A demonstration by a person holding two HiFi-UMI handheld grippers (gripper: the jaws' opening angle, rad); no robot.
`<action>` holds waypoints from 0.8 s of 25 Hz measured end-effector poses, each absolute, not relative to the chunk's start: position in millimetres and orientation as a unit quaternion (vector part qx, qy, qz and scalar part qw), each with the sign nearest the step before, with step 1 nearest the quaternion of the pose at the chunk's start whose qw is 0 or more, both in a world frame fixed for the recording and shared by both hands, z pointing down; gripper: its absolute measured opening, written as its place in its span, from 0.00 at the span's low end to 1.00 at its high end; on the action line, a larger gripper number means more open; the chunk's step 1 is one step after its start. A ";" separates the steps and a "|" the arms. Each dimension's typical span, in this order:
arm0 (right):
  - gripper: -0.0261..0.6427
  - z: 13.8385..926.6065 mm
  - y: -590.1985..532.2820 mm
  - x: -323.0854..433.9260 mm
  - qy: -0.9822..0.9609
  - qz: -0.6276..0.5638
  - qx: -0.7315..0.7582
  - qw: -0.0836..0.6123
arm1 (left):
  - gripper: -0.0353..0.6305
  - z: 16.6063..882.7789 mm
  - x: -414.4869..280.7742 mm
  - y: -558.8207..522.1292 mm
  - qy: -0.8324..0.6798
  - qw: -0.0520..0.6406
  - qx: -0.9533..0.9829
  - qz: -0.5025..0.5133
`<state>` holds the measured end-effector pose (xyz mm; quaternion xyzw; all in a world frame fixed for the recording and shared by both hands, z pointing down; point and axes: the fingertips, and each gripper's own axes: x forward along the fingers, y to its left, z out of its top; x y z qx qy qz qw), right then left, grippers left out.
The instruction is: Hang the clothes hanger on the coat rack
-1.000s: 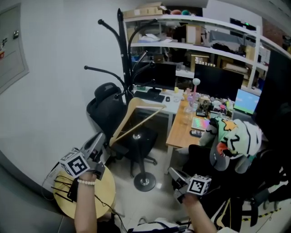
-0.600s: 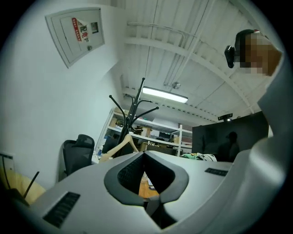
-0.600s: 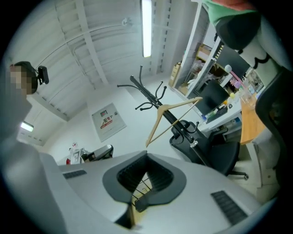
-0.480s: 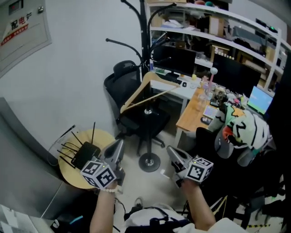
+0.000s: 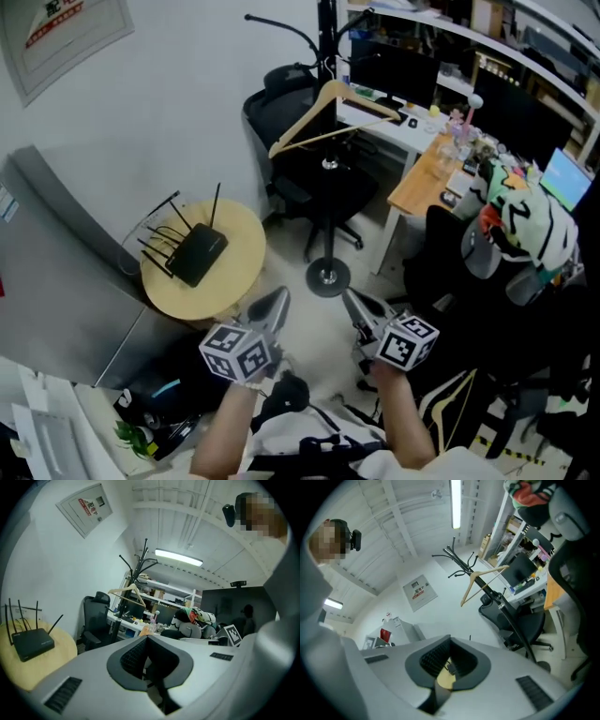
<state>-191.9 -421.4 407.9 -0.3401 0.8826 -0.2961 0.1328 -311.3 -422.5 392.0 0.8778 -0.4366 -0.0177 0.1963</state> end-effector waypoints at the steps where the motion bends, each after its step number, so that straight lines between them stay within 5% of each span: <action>1: 0.04 413.8 -416.7 -193.1 0.880 -0.304 -0.339 0.134 | 0.05 398.0 -310.9 -418.1 -0.437 0.202 0.876 -0.012; 20: 0.04 409.1 -367.5 -230.1 0.855 -0.271 -0.430 0.105 | 0.05 422.5 -338.9 -390.4 -0.392 0.242 0.888 -0.003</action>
